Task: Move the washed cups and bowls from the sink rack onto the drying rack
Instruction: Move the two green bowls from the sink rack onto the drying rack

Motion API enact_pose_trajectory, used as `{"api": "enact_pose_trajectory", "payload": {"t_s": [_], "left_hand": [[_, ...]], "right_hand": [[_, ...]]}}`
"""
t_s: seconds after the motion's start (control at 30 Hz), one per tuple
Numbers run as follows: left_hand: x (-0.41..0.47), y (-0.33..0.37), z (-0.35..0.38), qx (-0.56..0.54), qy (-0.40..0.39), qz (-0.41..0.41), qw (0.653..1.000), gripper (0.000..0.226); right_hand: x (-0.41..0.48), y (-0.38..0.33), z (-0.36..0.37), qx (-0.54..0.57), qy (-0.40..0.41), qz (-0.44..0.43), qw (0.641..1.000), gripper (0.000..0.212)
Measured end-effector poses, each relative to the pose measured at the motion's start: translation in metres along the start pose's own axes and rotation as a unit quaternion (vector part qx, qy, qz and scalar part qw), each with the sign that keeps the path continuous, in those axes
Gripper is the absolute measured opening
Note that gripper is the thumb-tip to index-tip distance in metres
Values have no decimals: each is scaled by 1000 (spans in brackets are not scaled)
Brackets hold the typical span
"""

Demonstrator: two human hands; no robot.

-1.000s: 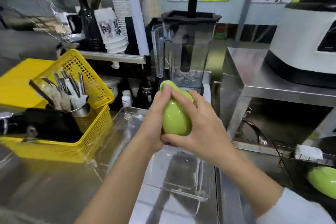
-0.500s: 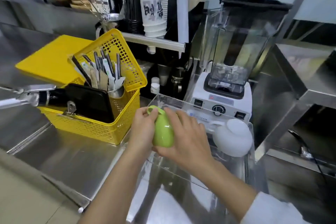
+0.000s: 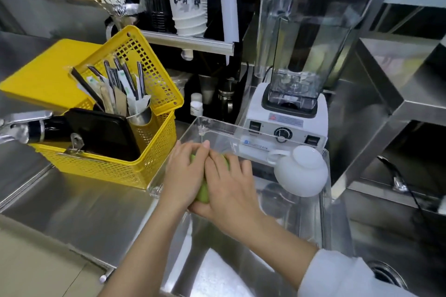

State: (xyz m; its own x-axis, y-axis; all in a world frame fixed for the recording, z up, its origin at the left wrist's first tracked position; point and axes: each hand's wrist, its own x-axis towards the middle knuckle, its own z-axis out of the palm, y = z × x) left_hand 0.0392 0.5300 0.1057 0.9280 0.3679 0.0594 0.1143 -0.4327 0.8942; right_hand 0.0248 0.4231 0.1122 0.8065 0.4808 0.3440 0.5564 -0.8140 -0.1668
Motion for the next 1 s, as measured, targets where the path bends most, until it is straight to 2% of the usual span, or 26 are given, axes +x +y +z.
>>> {"api": "enact_pose_trajectory", "payload": {"t_s": [0.07,0.2,0.27,0.43,0.57,0.63,0.73,0.87,1.0], "left_hand": [[-2,3,-3,1,7,-4,1000,32],[-7,23,0,89,13,61,994,57],[-12,41,10,95,-4,97,991,53],[-30,95,56,67,-52,207,975,59],[-56,130,114,66,-125,275,951,59],[-71,144,148,77,-166,316,931,63],[-98,161,206,80,-230,341,908,57],[-129,176,289,108,-300,347,882,58],[-148,181,374,153,-355,324,863,48]], "right_hand": [[-2,3,-2,45,-20,-1,999,80],[-10,24,-12,85,-17,2,996,80],[-15,40,-25,101,-16,7,995,79],[-38,100,-66,105,46,66,991,77],[-78,160,-101,99,118,152,976,76],[-104,193,-115,85,136,198,967,72],[-146,243,-132,68,154,264,950,76],[-206,306,-145,51,139,348,926,78],[-261,368,-141,23,80,409,909,73]]}}
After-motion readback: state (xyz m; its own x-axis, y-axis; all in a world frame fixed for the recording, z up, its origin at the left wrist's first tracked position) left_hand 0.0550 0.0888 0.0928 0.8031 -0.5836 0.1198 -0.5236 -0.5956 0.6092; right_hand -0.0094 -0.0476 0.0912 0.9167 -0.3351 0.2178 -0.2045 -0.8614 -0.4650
